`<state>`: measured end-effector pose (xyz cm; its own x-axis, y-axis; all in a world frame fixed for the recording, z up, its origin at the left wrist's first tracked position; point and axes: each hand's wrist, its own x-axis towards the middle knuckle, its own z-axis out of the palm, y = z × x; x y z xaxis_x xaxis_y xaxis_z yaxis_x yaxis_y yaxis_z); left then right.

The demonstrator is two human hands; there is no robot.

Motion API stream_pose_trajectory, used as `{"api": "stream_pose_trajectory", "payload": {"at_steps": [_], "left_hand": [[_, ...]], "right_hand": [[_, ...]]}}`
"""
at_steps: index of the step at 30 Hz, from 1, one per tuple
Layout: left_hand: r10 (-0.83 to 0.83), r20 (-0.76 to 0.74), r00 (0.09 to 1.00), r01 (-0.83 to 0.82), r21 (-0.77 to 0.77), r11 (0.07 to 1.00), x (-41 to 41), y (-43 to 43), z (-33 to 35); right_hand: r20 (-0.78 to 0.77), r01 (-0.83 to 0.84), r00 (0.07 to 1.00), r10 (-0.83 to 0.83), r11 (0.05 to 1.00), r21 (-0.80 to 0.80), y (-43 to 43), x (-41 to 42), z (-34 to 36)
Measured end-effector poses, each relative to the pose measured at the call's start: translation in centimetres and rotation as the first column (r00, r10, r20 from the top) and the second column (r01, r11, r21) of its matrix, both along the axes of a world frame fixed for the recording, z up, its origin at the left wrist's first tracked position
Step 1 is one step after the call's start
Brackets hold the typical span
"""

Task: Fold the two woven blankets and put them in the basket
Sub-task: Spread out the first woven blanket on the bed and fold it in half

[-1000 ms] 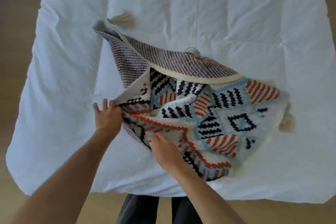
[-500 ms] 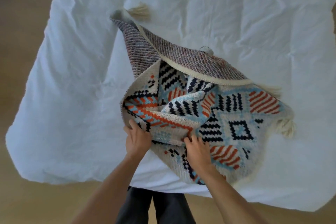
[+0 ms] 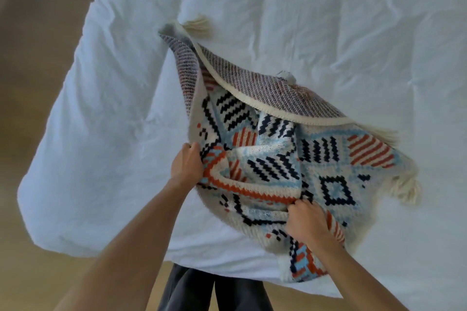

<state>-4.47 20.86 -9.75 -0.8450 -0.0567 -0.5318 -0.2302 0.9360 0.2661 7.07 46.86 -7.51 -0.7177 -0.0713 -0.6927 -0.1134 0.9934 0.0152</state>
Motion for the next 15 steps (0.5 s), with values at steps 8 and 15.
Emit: {"api": "stream_pose_trajectory", "payload": {"at_steps": [8, 15], "left_hand": [[0.227, 0.392, 0.892, -0.115, -0.287, 0.951, 8.3, -8.9, 1.2], [0.123, 0.31, 0.943, -0.035, -0.275, 0.961, 2.9, -9.2, 0.7]], "right_hand": [[-0.466, -0.157, 0.884, 0.032, 0.96, -0.23, -5.1, -7.6, 0.2], [-0.574, -0.13, 0.819, 0.007, 0.976, -0.173, -8.6, -14.8, 0.1]]}}
